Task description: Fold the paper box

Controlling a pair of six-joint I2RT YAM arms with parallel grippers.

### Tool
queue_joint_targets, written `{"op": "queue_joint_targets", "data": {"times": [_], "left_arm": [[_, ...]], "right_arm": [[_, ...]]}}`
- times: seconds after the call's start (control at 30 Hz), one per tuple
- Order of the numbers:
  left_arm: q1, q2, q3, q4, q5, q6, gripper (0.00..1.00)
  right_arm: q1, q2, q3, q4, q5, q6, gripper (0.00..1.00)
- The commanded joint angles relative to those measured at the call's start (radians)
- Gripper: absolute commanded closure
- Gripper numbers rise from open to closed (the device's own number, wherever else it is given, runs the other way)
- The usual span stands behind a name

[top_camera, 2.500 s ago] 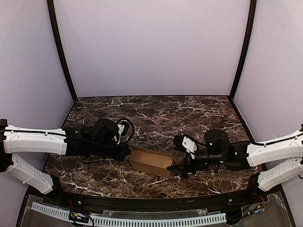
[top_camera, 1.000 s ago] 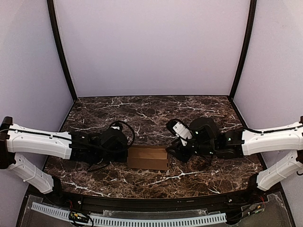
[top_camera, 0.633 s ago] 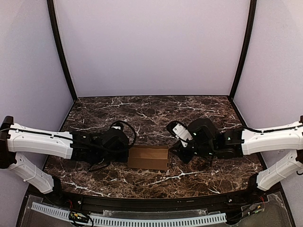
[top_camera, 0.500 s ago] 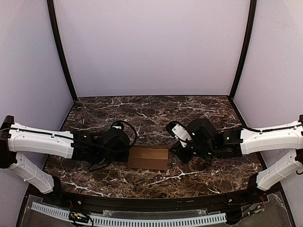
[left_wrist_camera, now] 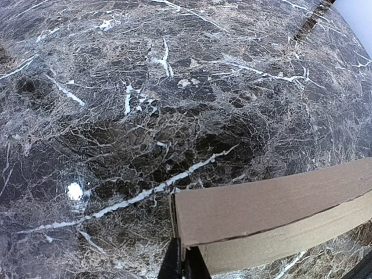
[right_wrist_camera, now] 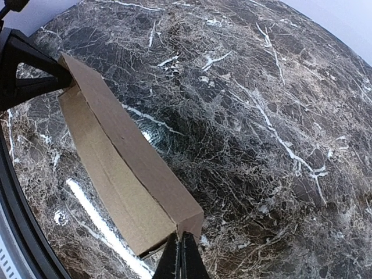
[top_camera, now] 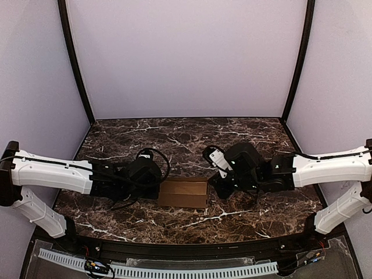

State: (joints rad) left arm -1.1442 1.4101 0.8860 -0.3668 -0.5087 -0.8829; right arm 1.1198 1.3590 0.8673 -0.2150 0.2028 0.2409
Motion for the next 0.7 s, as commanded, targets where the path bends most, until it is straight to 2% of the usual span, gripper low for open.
{"op": "queue_joint_targets", "data": {"times": [0.0,0.67], "left_arm": [[-0.016,0.010,0.030,-0.018,-0.001,0.009,0.99],[-0.043,0.048,0.059,-0.015,-0.005,0.000,0.99]], "right_arm": [[0.013,0.011,0.049,0.011,0.009,0.093,1.00],[0.059,0.045,0.074,0.089,0.100,0.406,1.00]]}}
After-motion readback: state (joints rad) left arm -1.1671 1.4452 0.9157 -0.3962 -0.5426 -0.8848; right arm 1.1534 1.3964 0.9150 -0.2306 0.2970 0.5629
